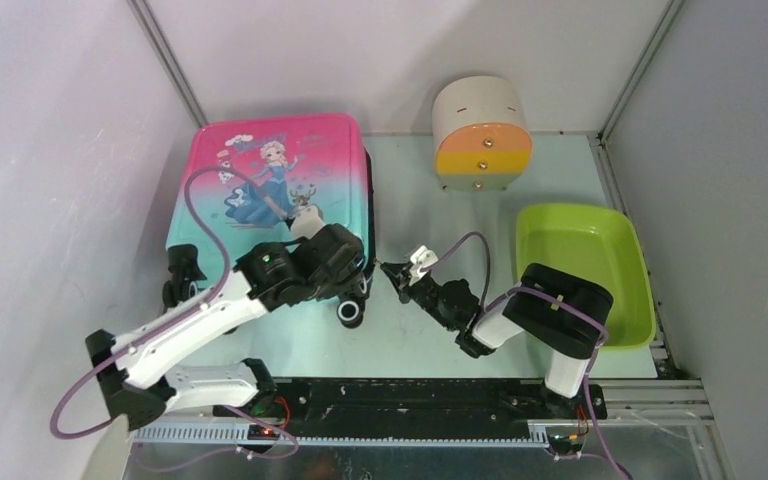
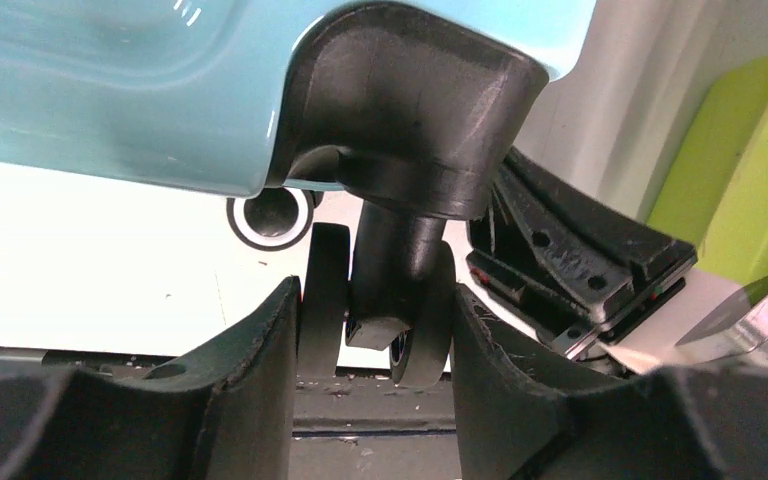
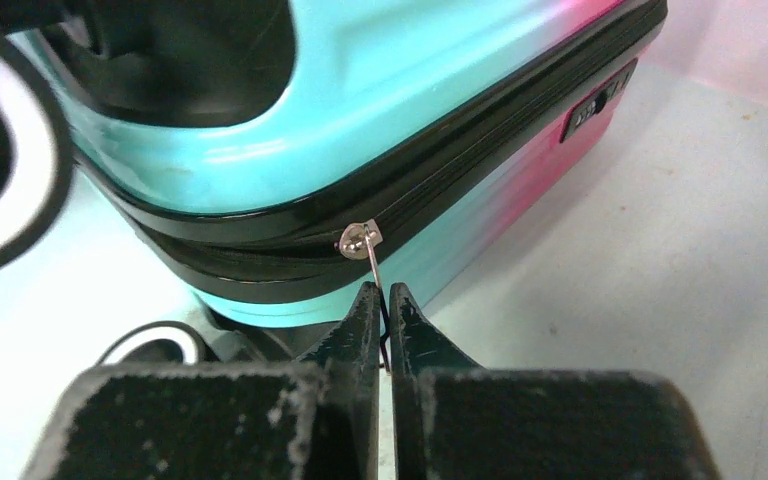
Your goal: Open, take out, and arrange the luggage
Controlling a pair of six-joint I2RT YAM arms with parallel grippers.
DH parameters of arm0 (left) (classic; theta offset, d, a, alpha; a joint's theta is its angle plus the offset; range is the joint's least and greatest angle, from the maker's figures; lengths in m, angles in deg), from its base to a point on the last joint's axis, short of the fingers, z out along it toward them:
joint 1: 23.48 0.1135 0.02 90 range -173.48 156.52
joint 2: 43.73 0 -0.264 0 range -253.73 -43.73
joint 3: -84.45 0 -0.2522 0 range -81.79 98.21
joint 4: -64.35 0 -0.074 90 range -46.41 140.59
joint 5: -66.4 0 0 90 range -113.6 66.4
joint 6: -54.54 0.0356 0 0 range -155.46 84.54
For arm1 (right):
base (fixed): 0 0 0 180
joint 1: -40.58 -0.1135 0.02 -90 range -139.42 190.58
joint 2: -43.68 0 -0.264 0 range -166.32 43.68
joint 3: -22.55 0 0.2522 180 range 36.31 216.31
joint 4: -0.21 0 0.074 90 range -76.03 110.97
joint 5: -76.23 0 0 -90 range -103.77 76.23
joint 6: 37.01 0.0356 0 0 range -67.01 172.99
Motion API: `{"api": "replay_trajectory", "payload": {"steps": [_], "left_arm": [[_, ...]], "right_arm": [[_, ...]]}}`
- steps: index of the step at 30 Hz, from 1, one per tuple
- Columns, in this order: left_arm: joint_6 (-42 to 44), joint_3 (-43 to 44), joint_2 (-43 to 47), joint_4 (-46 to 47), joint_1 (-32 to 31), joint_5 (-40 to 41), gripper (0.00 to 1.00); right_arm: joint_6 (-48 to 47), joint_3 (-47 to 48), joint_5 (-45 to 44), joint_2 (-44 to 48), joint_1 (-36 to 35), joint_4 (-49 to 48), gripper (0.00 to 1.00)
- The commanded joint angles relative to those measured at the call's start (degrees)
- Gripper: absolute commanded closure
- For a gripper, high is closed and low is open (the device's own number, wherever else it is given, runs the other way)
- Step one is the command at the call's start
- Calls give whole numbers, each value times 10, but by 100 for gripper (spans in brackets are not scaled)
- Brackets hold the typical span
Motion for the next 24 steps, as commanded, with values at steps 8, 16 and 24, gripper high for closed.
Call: {"api": "replay_trajectory", "payload": {"steps": [8,16,24], "left_arm": [[13,-73,109,-79,11,44,100],[15,-97,117,-77,11,31,100],[9,-89,134,-109,11,44,100]], "right_arm": [[-107,82,-2,-7,98,-6,100],[-105,240,53,-87,156,101,100],[-85,399,71,-150,212,209,100]]}}
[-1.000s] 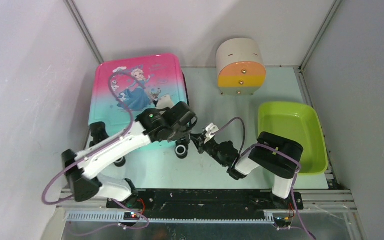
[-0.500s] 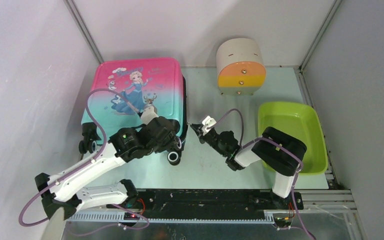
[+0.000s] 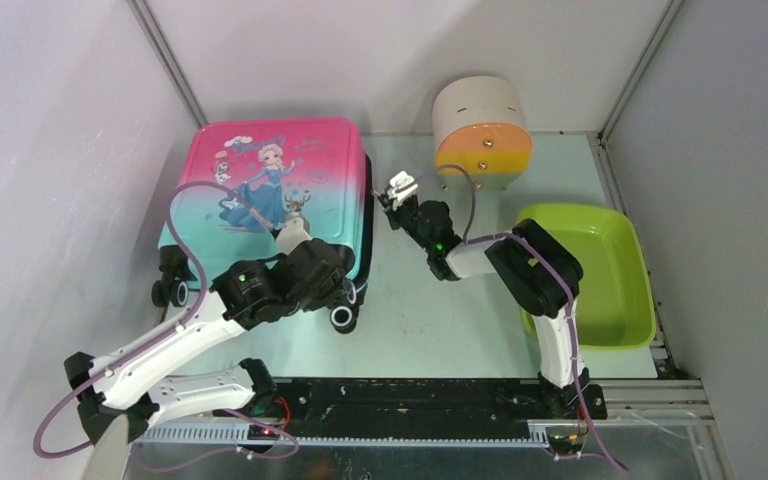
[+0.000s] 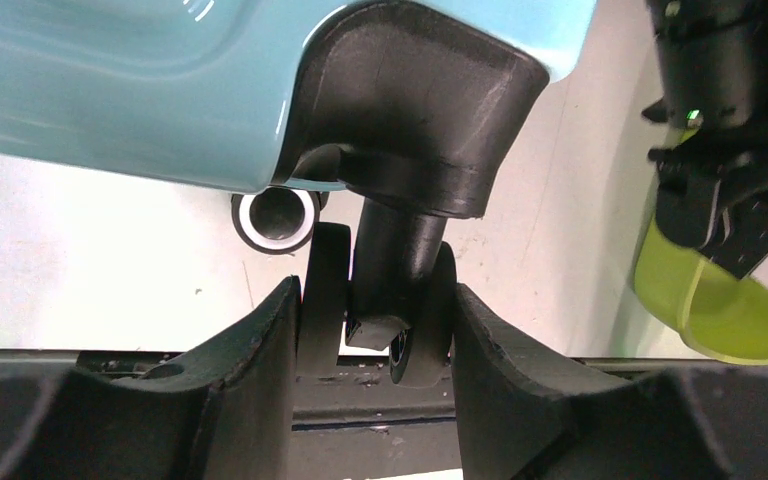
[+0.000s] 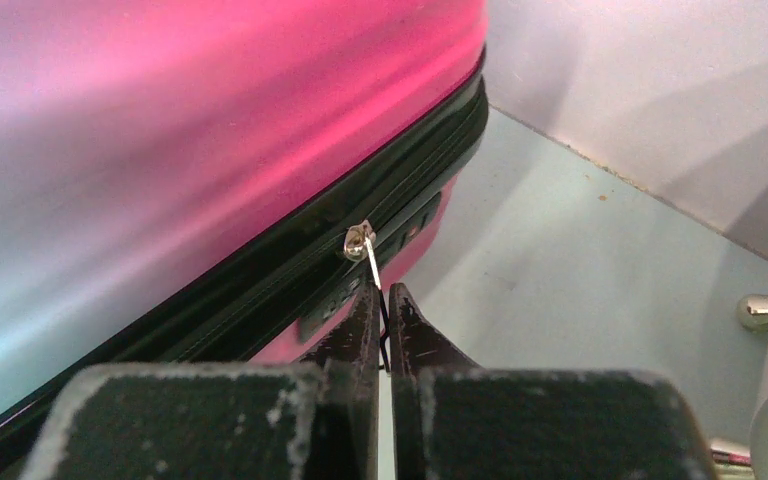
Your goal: Open, take out, and arrange the luggage
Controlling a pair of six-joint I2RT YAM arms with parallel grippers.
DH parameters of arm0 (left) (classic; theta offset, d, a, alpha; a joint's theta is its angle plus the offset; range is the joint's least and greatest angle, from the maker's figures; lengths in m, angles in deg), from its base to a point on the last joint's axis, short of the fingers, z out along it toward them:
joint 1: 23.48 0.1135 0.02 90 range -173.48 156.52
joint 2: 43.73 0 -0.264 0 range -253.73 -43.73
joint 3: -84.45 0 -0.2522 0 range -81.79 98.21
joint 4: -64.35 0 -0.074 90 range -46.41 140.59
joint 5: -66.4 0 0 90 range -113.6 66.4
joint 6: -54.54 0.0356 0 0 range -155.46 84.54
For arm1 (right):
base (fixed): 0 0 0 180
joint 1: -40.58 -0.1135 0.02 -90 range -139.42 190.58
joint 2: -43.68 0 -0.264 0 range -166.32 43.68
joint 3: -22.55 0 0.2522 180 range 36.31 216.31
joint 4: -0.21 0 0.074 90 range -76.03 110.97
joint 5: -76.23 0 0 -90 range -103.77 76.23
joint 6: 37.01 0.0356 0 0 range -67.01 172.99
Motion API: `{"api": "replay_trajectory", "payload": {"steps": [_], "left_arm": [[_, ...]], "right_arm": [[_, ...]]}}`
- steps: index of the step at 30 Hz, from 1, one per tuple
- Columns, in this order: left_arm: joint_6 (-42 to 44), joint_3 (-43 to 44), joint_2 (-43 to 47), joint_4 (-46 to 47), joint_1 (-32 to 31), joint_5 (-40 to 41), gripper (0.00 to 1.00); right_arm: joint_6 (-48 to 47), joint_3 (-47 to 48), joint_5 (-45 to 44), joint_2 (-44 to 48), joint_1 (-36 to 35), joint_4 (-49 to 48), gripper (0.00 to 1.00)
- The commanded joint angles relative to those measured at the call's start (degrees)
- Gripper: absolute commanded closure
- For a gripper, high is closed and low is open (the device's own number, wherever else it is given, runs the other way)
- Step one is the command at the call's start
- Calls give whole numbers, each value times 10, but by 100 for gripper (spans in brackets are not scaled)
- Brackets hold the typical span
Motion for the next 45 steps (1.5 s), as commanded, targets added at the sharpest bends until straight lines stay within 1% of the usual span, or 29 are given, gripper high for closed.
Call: {"api": "replay_trajectory", "payload": {"steps": [1,4,7,10,13,18,19,20,21,22,23,25,27,29,32,34,35,36,37,38,39,40,41,42,43,44,45], "left_arm": [[-19,0,28,-140,11,56,100],[-30,10,28,-168,11,68,100],[-39,19,35,-199,11,82,100],[-45,22,51,-210,13,85,100],[-47,18,76,-215,15,80,100],[-64,14,116,-249,21,95,100],[-63,15,118,-252,24,98,89],[-59,17,122,-256,31,98,82],[-58,21,123,-259,34,97,63],[-62,24,124,-267,38,96,54],[-64,30,124,-270,40,97,44],[-75,39,124,-281,45,99,35],[-73,51,125,-286,63,96,32],[-38,66,126,-283,99,87,30],[-18,80,128,-280,115,79,30],[-20,85,130,-285,118,77,28],[-23,87,131,-287,117,76,24],[-26,88,133,-293,118,80,22],[-32,91,134,-298,120,83,22],[-36,92,135,-308,123,93,22],[-40,94,136,-313,137,97,22],[-39,93,136,-316,150,101,22],[-20,91,137,-313,185,99,22],[-3,89,135,-297,206,89,23],[26,84,132,-281,257,70,24],[42,81,128,-274,286,58,25],[69,77,121,-264,338,39,26]], "right_arm": [[-5,87,-35,-16,44,3,100],[-19,105,-47,-20,52,20,100],[5,96,-57,5,64,59,100],[17,53,-45,41,67,67,100],[14,11,-31,71,56,67,100],[13,-83,-57,137,33,47,100],[20,-94,-60,146,32,46,100],[23,-115,-62,162,29,44,100],[24,-132,-65,169,26,43,100],[24,-140,-67,183,21,43,100],[25,-155,-67,190,19,44,100],[26,-170,-67,208,12,48,100],[27,-182,-68,224,6,57,100],[29,-193,-73,236,0,64,100],[33,-203,-73,248,-3,69,100],[33,-203,-39,256,0,75,100],[36,-203,5,261,2,75,100],[42,-203,26,263,7,72,93],[45,-203,60,266,12,65,88],[57,-202,75,267,15,64,82],[71,-190,94,269,24,81,79],[121,-166,95,270,29,104,75],[152,-132,92,270,38,185,72],[199,-103,90,267,43,235,61],[216,-44,84,258,48,331,57],[243,-21,82,253,48,367,51],[272,12,81,246,47,404,49]]}}
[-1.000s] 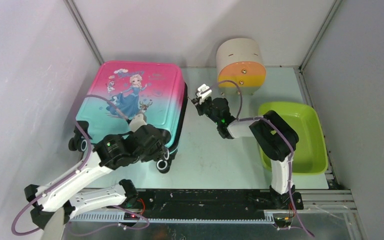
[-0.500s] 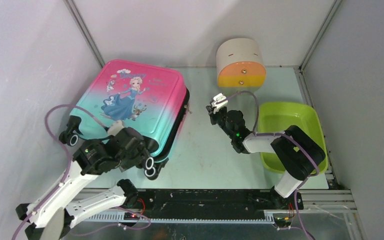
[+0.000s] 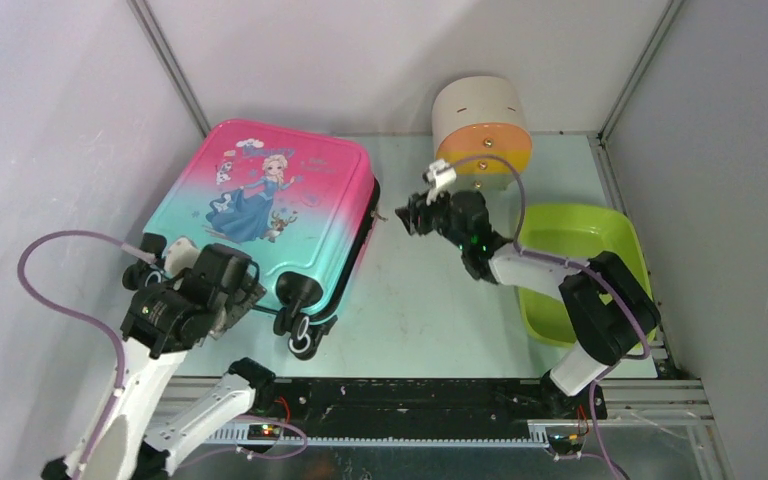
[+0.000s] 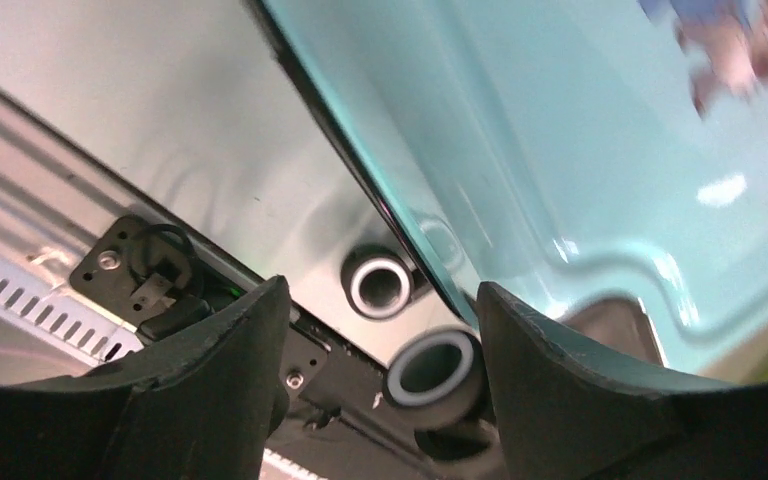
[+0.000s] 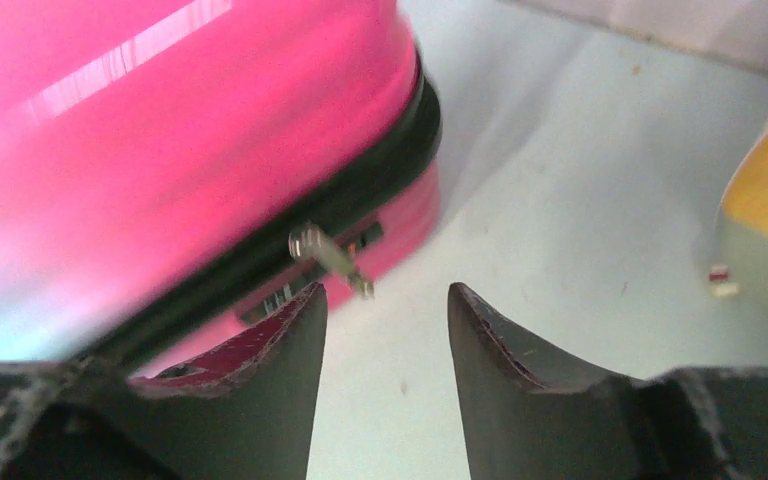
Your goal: Open, take out, and arrange the luggage
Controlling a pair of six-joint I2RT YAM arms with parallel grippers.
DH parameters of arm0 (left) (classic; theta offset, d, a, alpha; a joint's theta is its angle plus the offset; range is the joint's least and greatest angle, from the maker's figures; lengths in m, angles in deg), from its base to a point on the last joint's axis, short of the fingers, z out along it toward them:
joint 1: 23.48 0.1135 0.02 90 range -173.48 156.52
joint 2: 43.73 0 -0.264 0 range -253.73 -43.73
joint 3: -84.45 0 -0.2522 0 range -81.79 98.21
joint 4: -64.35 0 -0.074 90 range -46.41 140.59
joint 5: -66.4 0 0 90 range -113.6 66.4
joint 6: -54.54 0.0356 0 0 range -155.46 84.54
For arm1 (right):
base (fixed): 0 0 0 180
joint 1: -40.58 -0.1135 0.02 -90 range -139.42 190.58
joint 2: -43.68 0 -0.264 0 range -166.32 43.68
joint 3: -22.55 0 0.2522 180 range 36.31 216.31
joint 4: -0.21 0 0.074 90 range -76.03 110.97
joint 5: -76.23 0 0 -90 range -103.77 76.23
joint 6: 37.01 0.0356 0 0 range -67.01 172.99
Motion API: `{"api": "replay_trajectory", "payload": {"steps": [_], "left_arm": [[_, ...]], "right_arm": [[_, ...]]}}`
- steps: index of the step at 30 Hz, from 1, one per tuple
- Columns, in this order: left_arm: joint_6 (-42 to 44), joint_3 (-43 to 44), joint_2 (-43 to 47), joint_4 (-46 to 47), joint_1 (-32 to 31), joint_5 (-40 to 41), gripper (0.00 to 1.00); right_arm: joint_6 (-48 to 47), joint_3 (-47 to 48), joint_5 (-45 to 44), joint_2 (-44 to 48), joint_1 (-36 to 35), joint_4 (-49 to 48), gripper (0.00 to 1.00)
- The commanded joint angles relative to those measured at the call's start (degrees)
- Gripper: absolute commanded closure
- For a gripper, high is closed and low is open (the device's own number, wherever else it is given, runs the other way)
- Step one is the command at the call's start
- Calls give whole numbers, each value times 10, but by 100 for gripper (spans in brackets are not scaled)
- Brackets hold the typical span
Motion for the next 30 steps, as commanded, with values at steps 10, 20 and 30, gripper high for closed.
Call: {"api": "replay_trajectory", "payload": {"steps": [10,20,30], "left_arm": [[21,-17,-50,-30,344,-22,34],[-44,-89,-35,29,389,-117,36],[-81,-145,-30,81,398,-118,37]], "right_arm": [[49,157,137,-44,10,127,46],[-191,157,253,-112,48,73,43],[-293,167,242,-180,29,16,38]]}}
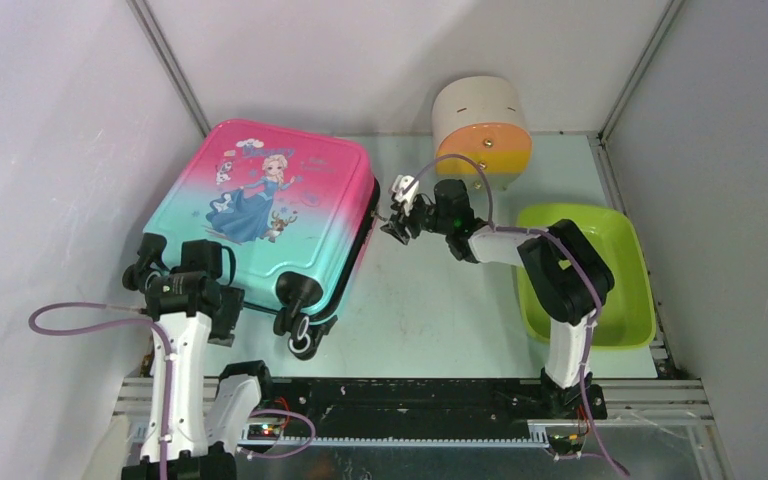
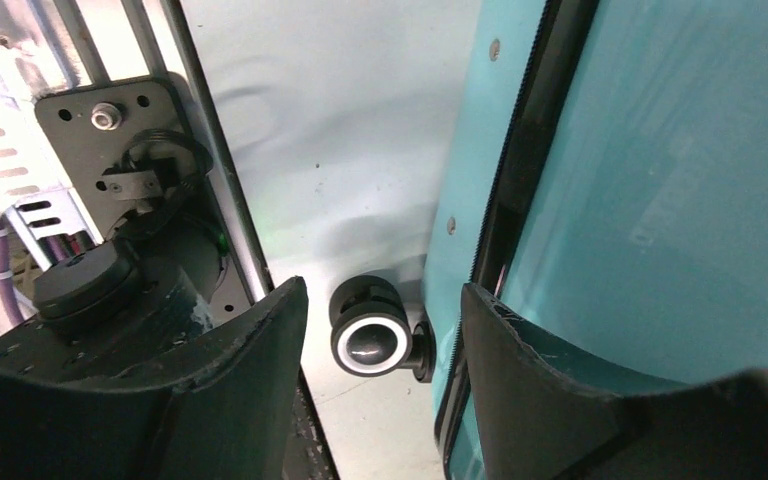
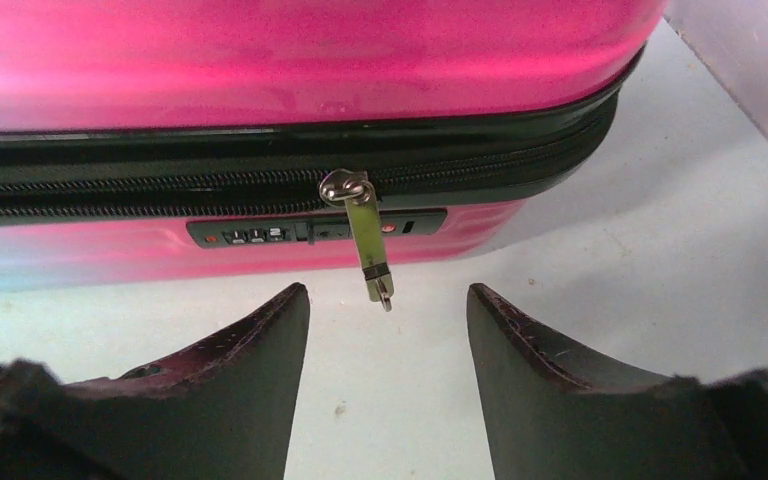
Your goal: Open, take out, and arrange the luggage
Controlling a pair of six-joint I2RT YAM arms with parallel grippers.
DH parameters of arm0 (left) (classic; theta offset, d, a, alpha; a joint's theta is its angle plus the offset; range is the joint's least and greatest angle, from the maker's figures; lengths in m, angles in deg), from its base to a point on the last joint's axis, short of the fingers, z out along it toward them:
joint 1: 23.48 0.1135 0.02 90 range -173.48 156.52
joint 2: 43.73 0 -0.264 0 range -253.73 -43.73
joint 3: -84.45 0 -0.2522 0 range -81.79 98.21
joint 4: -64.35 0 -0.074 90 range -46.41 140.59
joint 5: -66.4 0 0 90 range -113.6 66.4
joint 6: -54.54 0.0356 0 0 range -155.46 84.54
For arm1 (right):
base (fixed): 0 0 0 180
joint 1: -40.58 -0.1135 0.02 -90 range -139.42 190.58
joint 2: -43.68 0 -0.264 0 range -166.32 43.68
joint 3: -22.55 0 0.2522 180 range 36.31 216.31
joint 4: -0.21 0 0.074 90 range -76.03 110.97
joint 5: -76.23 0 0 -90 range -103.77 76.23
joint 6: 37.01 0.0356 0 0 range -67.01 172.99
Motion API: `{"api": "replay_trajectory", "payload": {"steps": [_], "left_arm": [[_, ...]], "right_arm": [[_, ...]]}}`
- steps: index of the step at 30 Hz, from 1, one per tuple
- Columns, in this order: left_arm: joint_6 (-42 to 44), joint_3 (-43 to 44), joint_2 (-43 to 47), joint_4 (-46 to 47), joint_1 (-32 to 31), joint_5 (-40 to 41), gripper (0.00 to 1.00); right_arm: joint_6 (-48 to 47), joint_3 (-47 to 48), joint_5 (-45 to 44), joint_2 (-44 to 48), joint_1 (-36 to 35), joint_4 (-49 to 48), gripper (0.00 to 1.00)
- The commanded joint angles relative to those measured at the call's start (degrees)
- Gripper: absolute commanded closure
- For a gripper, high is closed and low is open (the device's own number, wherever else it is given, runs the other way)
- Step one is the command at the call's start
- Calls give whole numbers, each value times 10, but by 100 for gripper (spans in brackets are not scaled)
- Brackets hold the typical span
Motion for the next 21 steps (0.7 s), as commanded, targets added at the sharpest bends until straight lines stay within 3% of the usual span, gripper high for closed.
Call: {"api": "replay_trajectory", "payload": {"steps": [1,10,17,19,21], "left_arm": [[-27,-4,1,34,9,3,37],[-24,-17,-8,55,11,8,37],[-21,-19,-19,67,14,6,38],[-19,-19,-21,68,15,7,38],[-16,-18,-22,69,16,12,38]], "right_arm": [[-64,29,-19,-16,-14,-41,37],[-113,74,-120,-57,-49,-25,34],[-133,93,-180,-81,-67,-41,38],[-124,93,-187,-82,-67,-54,45],[-112,85,-188,-80,-66,-79,61]]}}
